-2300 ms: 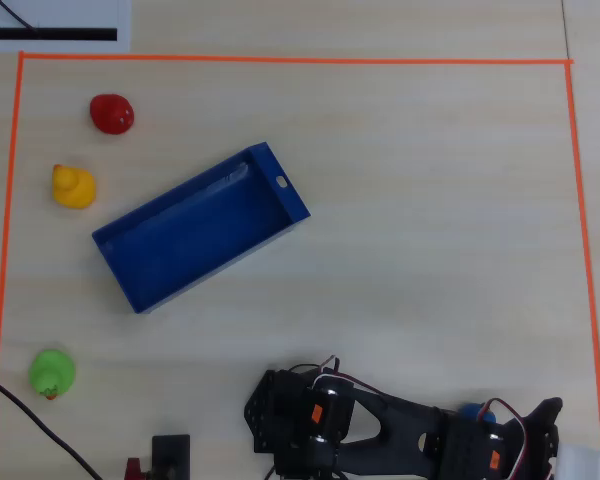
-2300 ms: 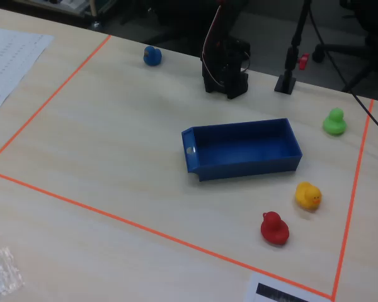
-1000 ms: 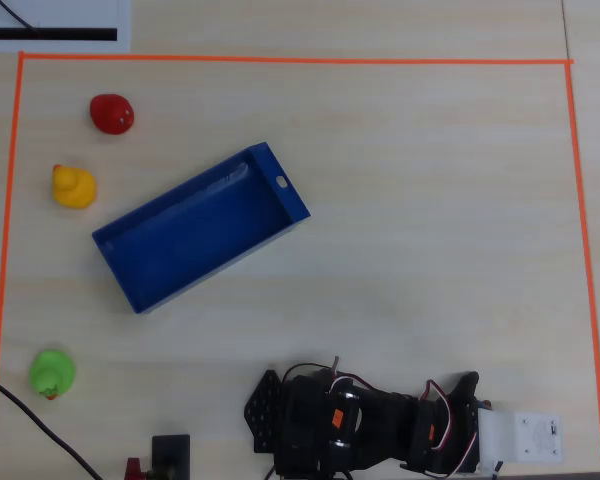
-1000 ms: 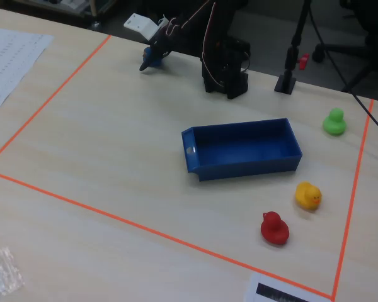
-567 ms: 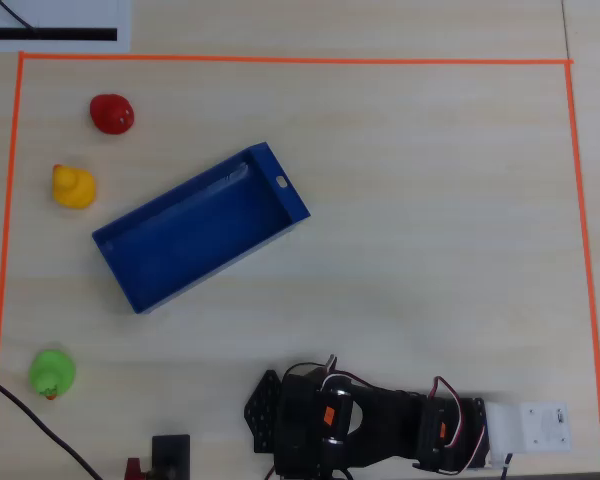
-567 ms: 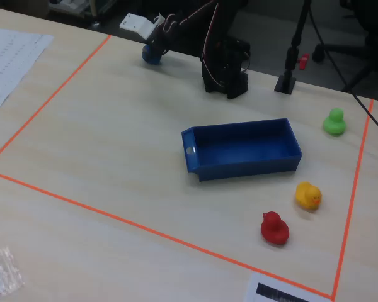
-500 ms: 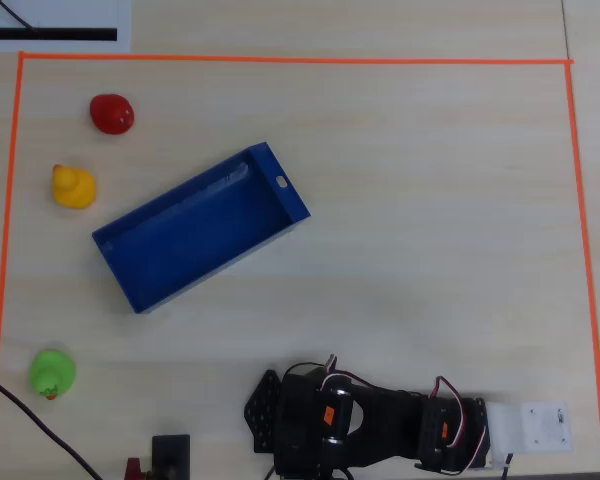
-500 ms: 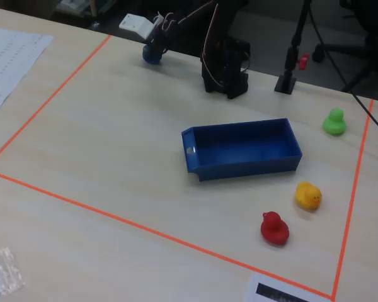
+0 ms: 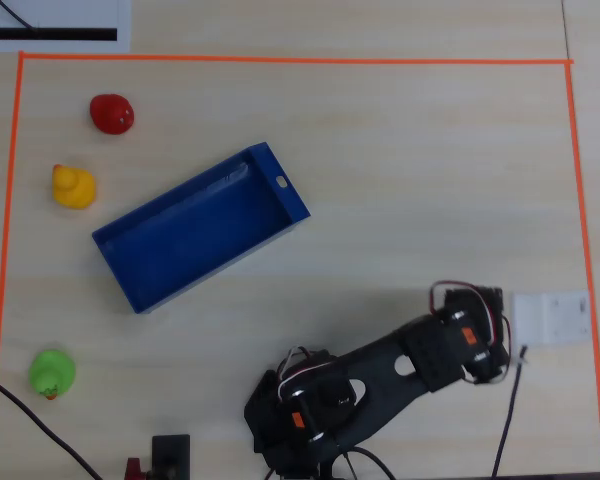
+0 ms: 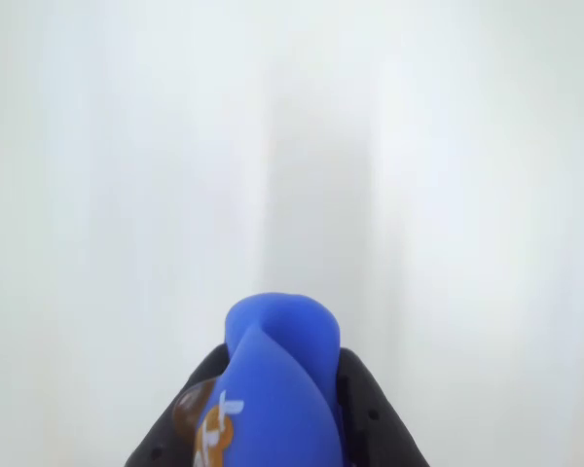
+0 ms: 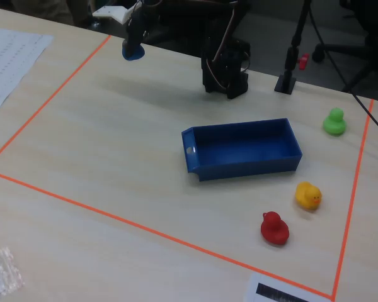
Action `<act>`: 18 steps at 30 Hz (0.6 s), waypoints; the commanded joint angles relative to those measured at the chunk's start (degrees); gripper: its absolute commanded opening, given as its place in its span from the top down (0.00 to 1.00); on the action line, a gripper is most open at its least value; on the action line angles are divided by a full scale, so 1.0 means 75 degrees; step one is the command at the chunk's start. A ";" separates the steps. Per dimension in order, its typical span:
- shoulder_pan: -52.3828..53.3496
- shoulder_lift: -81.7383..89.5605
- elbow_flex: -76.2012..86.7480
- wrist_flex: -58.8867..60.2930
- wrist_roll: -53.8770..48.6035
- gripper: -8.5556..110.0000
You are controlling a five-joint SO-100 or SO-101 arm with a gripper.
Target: Grasp blue duck and put it into box.
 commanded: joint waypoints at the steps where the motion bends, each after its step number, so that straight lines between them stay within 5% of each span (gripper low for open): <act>1: -0.3844 0.0551 -0.0855 0.1430 0.1641 0.93; 8: -0.8590 -0.0574 -0.1570 0.1582 0.4090 0.93; 18: -1.2152 -0.3340 -0.2426 0.0891 0.5660 0.93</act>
